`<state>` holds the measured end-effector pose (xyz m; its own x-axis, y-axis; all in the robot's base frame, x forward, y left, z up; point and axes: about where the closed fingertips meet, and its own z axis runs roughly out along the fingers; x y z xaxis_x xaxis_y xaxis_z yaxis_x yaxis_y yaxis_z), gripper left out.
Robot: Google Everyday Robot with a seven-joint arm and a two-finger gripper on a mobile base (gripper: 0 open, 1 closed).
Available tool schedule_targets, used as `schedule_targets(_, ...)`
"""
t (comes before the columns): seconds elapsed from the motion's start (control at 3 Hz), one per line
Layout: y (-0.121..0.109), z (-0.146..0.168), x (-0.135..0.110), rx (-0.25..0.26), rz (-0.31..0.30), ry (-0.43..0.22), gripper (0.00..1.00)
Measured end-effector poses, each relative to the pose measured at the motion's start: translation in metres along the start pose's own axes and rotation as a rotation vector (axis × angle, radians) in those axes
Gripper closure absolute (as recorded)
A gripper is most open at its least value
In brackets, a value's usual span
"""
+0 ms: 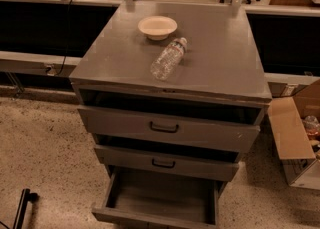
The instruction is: Close bottom drawer
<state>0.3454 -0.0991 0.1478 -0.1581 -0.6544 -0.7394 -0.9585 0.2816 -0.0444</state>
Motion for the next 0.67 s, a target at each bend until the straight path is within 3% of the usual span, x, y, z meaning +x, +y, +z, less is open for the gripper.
schedule_targets(0.33,-0.0418,0.0135,-0.0053,0.058,-0.035,0.029,1.0)
schedule_targets(0.67,-0.0418,0.0136,-0.0053,0.057,-0.035,0.029,1.0)
